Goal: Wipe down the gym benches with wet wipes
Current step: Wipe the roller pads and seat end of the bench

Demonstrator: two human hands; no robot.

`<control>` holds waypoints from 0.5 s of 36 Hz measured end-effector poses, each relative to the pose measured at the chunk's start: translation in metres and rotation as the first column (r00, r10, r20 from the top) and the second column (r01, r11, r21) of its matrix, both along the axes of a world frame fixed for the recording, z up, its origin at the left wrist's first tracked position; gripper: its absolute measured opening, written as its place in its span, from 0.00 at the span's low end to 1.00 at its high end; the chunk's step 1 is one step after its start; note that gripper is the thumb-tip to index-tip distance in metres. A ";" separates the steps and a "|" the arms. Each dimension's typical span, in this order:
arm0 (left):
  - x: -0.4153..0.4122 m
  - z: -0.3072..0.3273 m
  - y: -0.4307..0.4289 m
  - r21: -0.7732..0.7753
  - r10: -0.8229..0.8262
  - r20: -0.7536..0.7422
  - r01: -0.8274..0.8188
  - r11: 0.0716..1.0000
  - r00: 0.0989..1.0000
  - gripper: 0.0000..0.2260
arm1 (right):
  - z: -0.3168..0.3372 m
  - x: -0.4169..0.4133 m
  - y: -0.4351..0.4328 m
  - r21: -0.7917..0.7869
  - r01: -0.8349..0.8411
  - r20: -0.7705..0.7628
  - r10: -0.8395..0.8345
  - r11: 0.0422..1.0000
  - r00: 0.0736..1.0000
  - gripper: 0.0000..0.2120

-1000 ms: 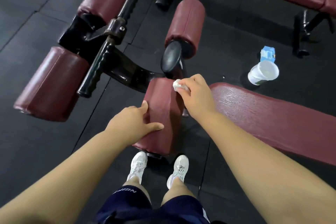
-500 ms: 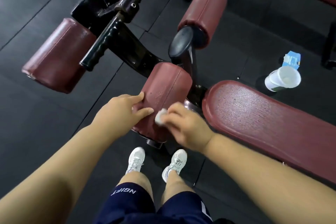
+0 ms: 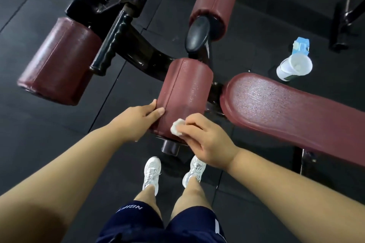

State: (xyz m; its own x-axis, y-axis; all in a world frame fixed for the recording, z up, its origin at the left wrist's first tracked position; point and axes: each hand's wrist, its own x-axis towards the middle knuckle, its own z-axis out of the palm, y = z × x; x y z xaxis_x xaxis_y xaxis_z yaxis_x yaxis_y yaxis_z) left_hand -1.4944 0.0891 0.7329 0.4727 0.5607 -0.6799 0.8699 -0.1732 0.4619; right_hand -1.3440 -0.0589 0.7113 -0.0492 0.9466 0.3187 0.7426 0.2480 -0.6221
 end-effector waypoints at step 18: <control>-0.003 -0.013 -0.003 0.169 -0.065 -0.013 0.067 0.983 0.998 0.20 | -0.002 0.005 0.013 -0.120 0.196 0.008 -0.196 0.973 0.980 0.07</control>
State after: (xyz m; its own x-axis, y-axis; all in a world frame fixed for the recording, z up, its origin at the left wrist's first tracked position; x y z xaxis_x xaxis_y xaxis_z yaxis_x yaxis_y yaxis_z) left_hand -1.4970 0.0859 0.7195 0.5077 0.6357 -0.5815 0.8573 -0.3056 0.4144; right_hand -1.3393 -0.0457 0.7094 0.1422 0.9689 0.2023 0.7672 0.0213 -0.6410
